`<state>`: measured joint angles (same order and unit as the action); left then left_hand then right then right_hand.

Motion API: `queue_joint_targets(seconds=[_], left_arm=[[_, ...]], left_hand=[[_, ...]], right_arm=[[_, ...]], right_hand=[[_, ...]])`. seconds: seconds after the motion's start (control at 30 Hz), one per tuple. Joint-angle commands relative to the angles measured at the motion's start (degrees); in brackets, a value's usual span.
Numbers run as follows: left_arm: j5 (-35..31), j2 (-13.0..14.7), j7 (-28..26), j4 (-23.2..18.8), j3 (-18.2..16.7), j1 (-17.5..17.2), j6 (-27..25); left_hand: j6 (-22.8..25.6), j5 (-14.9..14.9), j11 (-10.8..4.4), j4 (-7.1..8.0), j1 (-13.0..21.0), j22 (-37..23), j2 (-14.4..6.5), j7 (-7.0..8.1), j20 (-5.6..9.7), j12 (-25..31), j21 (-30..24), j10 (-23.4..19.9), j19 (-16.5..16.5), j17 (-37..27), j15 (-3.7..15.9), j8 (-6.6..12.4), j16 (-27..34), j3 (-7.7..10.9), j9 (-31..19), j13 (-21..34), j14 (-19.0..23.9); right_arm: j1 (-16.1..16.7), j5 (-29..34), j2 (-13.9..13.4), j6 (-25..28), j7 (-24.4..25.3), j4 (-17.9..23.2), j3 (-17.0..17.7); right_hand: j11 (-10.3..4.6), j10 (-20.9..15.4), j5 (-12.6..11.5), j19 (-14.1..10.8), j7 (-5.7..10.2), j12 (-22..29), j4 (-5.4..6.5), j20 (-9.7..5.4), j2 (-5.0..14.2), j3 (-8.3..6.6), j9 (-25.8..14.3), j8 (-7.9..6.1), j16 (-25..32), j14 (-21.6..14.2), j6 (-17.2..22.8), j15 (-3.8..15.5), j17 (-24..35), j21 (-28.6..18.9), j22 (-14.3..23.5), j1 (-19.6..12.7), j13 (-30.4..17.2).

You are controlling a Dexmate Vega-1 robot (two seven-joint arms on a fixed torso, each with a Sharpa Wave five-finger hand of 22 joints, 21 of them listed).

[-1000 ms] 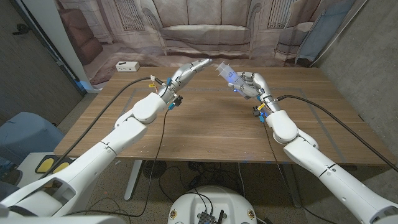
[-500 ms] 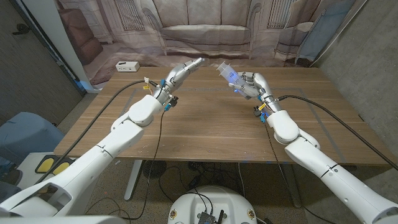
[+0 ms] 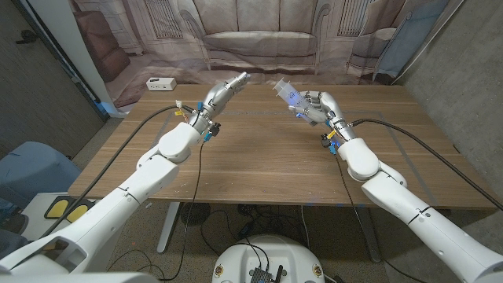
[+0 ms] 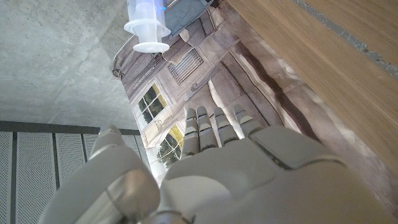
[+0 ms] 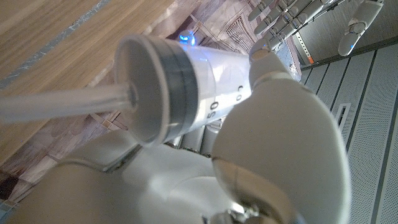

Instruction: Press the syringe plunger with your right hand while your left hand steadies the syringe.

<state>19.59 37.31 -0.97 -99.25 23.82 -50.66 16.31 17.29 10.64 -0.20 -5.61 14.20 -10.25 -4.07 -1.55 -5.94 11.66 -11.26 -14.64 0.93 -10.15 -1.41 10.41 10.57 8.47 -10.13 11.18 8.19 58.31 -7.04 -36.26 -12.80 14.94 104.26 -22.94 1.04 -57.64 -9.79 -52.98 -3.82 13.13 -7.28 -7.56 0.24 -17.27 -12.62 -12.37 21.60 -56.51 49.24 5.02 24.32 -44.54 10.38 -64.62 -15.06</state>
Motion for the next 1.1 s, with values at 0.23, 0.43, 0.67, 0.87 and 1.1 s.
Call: queue_joint_targets(seconds=[0.23, 0.43, 0.67, 0.87, 1.1], left_arm=[[3.08, 0.10, 0.43, 0.95, -0.73, -0.64, -0.37], [3.16, 0.07, 0.73, 1.11, -0.37, -0.39, -0.60], [3.30, 0.49, 0.05, 0.39, -0.74, -1.13, -1.08], [3.06, 0.82, -1.79, -0.79, -1.49, -2.71, -1.40], [2.79, 1.26, -3.49, -1.98, -2.13, -4.00, -2.48]], left_hand=[[0.46, 0.13, -0.05, -0.13, 0.21, -0.12, -0.03, -0.42, 0.08, 0.42, -0.22, -0.54, 0.17, -0.13, -0.79, 0.51, 0.17, 0.04, -0.18, 0.09, 0.22], [0.53, 0.13, 0.12, -0.10, 0.15, -0.13, -0.02, -0.55, 0.03, 0.48, -0.21, -0.70, 0.15, -0.14, -0.89, 0.53, 0.20, 0.01, -0.19, 0.09, 0.27], [0.61, 0.13, 0.01, -0.08, 0.11, -0.13, -0.03, -0.50, -0.09, 0.51, -0.22, -0.77, 0.18, -0.14, -0.90, 0.55, 0.27, 0.00, -0.19, 0.09, 0.47], [0.69, 0.13, 0.11, -0.07, 0.08, -0.13, -0.04, -0.54, -0.22, 0.56, -0.24, -0.90, 0.22, -0.15, -0.87, 0.57, 0.27, -0.02, -0.20, 0.10, 0.47], [0.75, 0.13, 0.12, -0.05, 0.05, -0.13, -0.06, -0.51, -0.32, 0.53, -0.24, -0.83, 0.24, -0.15, -0.83, 0.58, 0.33, -0.02, -0.20, 0.10, 0.67]], right_arm=[[0.28, 4.23, -3.03, 6.11, 1.48, 3.41, -0.15], [0.33, 6.66, -3.59, 7.47, 2.68, 3.99, -0.38], [-0.37, 10.36, -4.75, 8.36, 3.02, 3.86, -1.32], [-1.55, 14.11, -5.44, 8.88, 3.25, 3.26, -2.44], [-3.33, 18.72, -5.27, 8.40, 4.44, 1.23, -4.06]], right_hand=[[-0.46, -0.26, -0.48, 0.87, 5.39, -0.01, 3.48, -0.52, 9.71, -3.59, -0.12, -0.17, -0.39, -3.08, 5.97, 5.33, 0.19, -0.42, 0.16, -2.90, 0.01], [-0.46, -0.16, -0.45, 0.90, 5.60, -0.10, 3.41, -0.59, 9.66, -3.49, -0.12, -0.16, -0.33, -2.95, 6.00, 5.13, 0.36, -0.74, 0.16, -2.90, 0.06], [-0.59, 0.05, -0.42, 1.55, 5.80, -0.25, 3.36, -0.47, 9.59, -3.40, -0.12, -0.18, -0.66, -2.16, 6.10, 4.95, 0.40, -0.96, 0.14, -2.81, 0.14], [-1.08, 0.18, -0.44, 2.65, 6.16, -0.31, 3.42, -0.23, 9.46, -3.24, -0.14, -0.14, -1.16, -1.08, 6.01, 4.50, 0.36, -0.91, 0.09, -2.60, 0.13], [-1.17, 0.18, -0.44, 2.88, 6.41, -0.35, 3.54, -0.17, 9.51, -3.11, -0.14, -0.18, -1.24, -0.77, 6.14, 4.54, 0.46, -1.08, 0.05, -2.37, 0.22]])
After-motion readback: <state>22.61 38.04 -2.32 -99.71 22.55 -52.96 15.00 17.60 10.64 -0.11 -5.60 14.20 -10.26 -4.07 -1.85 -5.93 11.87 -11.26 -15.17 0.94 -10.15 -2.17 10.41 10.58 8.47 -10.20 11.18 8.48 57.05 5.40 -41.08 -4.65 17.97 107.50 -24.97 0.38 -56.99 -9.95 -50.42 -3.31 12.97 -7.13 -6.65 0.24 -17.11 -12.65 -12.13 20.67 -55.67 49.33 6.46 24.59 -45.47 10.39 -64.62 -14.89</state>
